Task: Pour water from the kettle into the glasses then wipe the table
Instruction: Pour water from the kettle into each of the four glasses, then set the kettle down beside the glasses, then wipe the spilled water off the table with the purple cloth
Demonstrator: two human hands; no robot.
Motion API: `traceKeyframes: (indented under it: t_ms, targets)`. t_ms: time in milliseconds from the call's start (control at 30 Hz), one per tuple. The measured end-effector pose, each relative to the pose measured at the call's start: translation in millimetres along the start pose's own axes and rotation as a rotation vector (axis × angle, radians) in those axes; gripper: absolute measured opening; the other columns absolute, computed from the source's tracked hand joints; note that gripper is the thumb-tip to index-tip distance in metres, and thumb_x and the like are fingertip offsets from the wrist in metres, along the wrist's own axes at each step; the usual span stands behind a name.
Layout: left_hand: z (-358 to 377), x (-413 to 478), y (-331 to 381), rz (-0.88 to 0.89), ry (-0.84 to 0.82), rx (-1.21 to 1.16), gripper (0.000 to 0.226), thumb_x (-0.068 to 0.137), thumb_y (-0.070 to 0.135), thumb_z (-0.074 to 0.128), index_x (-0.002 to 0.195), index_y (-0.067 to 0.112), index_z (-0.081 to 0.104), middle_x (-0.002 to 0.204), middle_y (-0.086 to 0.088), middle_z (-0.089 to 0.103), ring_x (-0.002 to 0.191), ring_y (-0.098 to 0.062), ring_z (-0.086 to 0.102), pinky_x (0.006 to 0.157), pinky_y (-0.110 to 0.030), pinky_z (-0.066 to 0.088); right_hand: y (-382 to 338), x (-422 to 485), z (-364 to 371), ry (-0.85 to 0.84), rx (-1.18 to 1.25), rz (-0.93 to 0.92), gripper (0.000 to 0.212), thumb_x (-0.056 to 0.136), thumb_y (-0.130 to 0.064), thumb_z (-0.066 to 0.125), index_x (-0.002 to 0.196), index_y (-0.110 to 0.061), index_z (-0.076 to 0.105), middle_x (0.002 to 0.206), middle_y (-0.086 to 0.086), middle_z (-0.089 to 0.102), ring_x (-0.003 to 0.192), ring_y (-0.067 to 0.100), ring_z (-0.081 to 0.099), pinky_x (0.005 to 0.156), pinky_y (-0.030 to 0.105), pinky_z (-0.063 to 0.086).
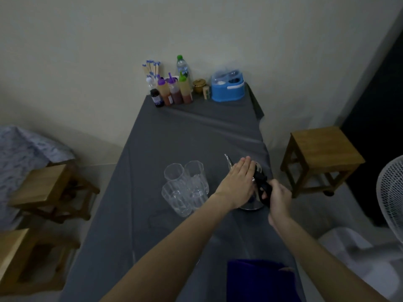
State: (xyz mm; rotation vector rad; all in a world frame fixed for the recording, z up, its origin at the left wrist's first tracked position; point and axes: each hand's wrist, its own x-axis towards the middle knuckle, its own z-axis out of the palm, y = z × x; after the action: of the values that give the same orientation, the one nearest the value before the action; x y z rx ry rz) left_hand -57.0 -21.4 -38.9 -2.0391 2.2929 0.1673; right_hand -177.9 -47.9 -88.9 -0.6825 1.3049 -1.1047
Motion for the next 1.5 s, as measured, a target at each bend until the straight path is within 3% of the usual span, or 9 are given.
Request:
traceKeyframes:
  t_ms: [233, 500, 733, 867, 1000, 1133, 1267, 1367, 1500]
  targets:
    - [18.9, 5.0, 8.8, -0.042, 0.009, 0.027, 0.067, 0.100, 0.028, 0.031, 0.150, -0.003, -0.001, 0.161, -0.021, -0.002, 0.150, -0.031, -0.003, 0.124, -0.038, -0.001, 17.8, 12.5, -8.5, -0.074, -0.006, 0.001, 0.029, 0.079, -0.016, 0.053, 0.052, -0.021, 0.061, 0.048, -0.004, 0.055, 0.047, 0.008, 0.049, 0.054, 0.030, 0.041]
    - [34.5, -7.5, 18.2, -0.010, 0.105, 0.074, 0.065, 0.101, 0.029, 0.031, 0.151, 0.000, 0.001, 0.162, -0.017, -0.001, 0.151, -0.027, -0.003, 0.124, -0.037, -0.001, 30.3, 21.1, -33.4, -0.189, -0.230, -0.115, 0.026, 0.091, -0.020, 0.047, 0.070, -0.017, 0.062, 0.060, -0.004, 0.061, 0.054, 0.005, 0.054, 0.060, 0.030, 0.043]
    - [77.7, -104.7, 28.1, -0.086, 0.232, -0.407, 0.060, 0.101, 0.029, 0.036, 0.153, 0.010, 0.013, 0.163, -0.002, 0.002, 0.149, -0.009, -0.006, 0.122, -0.028, -0.004, 55.9, -22.6, -80.3, -0.026, -0.737, -0.530, 0.028, 0.089, -0.018, 0.065, 0.112, -0.005, 0.056, 0.104, 0.009, 0.055, 0.089, 0.019, 0.054, 0.071, 0.022, 0.042]
    - [130.2, -195.4, 9.7, -0.236, 0.188, -0.501, 0.056, 0.101, 0.033, 0.036, 0.152, 0.016, 0.018, 0.162, 0.008, 0.001, 0.149, -0.002, -0.005, 0.124, -0.029, 0.002, 110.6, -84.4, -117.2, -0.424, -1.181, -0.843, 0.037, 0.079, -0.011, 0.074, 0.112, -0.003, 0.061, 0.117, 0.014, 0.060, 0.104, 0.028, 0.060, 0.085, 0.043, 0.052]
    - [165.3, -277.9, -32.1, -0.380, 0.116, -0.495, 0.057, 0.102, 0.035, 0.035, 0.152, 0.014, 0.019, 0.161, 0.007, 0.001, 0.151, -0.011, 0.002, 0.122, -0.023, -0.004, 156.0, -137.0, -131.4, -0.618, -1.436, -0.790, 0.052, 0.083, -0.037, 0.067, 0.126, -0.008, 0.058, 0.141, 0.013, 0.048, 0.128, 0.028, 0.045, 0.106, 0.049, 0.038]
    - [177.5, -331.5, -72.8, -0.512, 0.126, -0.512, 0.067, 0.097, 0.049, 0.028, 0.148, 0.007, 0.029, 0.159, 0.000, 0.012, 0.149, -0.017, 0.008, 0.121, -0.019, -0.003, 168.1, -162.4, -122.6, -0.531, -1.591, -0.726, 0.078, 0.092, -0.064, 0.021, 0.142, -0.009, 0.043, 0.156, 0.016, 0.024, 0.144, 0.029, 0.017, 0.117, 0.048, 0.008]
    - [188.7, -360.0, -113.0, -0.629, 0.166, -0.569, 0.055, 0.100, 0.031, 0.042, 0.149, 0.009, 0.028, 0.161, -0.003, 0.014, 0.149, -0.014, 0.007, 0.122, -0.029, 0.001, 175.7, -175.7, -108.1, -0.355, -1.711, -0.524, 0.093, 0.077, -0.083, 0.026, 0.149, -0.030, 0.000, 0.158, 0.013, -0.012, 0.146, 0.030, -0.011, 0.110, 0.055, -0.011]
    - [194.8, -376.4, -148.3, -0.679, 0.152, -0.528, 0.057, 0.101, 0.033, 0.038, 0.150, 0.007, 0.025, 0.162, -0.006, 0.011, 0.150, -0.017, 0.004, 0.123, -0.036, 0.001, 181.1, -178.7, -103.1, -0.305, -1.790, -0.429, 0.084, 0.083, -0.077, 0.025, 0.147, -0.037, -0.013, 0.157, 0.010, -0.021, 0.144, 0.030, -0.020, 0.110, 0.061, -0.010]
    - [208.8, -406.3, -174.9, -0.664, 0.097, -0.349, 0.070, 0.096, 0.053, 0.014, 0.153, 0.011, 0.016, 0.162, -0.003, 0.006, 0.149, -0.014, -0.001, 0.123, -0.035, -0.003, 181.2, -179.6, -103.8, -0.276, -1.805, -0.455, 0.064, 0.097, -0.049, 0.034, 0.153, -0.030, 0.011, 0.161, 0.014, 0.000, 0.146, 0.033, -0.004, 0.112, 0.065, 0.006]
